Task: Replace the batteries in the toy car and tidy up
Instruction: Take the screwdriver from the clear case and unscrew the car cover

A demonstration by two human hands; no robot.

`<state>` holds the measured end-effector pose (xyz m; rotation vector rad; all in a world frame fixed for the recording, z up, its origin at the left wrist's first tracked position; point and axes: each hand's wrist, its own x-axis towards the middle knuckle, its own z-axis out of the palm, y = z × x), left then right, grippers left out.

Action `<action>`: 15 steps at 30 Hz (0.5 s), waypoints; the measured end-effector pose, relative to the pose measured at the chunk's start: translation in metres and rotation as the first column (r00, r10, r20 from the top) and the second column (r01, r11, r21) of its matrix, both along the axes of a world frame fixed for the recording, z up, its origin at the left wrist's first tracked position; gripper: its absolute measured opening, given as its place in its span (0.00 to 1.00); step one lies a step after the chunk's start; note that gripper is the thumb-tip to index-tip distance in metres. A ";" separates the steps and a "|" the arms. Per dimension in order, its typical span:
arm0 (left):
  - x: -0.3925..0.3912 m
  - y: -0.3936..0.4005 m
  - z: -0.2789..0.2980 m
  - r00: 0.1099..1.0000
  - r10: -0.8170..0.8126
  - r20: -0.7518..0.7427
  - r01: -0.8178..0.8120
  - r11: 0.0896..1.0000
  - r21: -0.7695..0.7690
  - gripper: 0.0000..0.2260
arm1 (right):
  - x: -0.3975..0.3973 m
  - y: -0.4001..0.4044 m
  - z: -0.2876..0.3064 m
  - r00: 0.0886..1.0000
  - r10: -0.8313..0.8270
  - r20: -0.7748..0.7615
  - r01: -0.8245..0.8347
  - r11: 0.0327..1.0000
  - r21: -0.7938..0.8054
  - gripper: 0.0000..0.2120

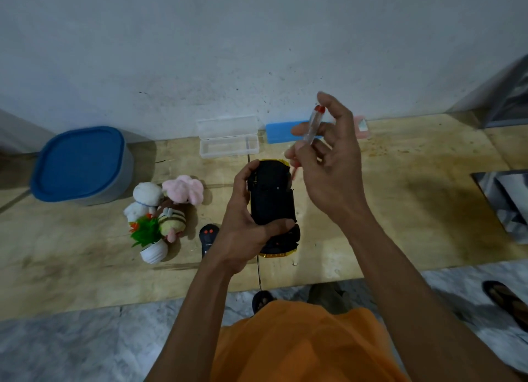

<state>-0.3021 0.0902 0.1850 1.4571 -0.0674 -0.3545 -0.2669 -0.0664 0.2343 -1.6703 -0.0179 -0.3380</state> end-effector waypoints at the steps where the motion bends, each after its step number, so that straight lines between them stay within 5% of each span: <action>1: -0.001 0.001 0.000 1.000 0.002 -0.020 -0.003 1.000 -0.020 0.46 | 0.002 -0.002 0.000 0.999 -0.004 -0.036 0.004 1.000 -0.013 0.23; 4: -0.002 0.005 0.000 0.998 0.011 -0.059 -0.014 0.998 -0.055 0.46 | 0.003 -0.002 -0.006 0.977 0.112 -0.180 -0.155 0.956 -0.249 0.12; 7: -0.003 0.008 0.000 0.998 0.003 -0.065 -0.008 0.997 -0.071 0.46 | -0.001 0.001 -0.017 0.903 0.224 -0.367 -0.383 0.807 -0.450 0.09; 15: -0.005 0.012 -0.004 0.996 0.012 -0.086 -0.019 0.997 -0.081 0.47 | -0.007 0.015 -0.026 0.867 0.231 -0.442 -0.449 0.746 -0.492 0.12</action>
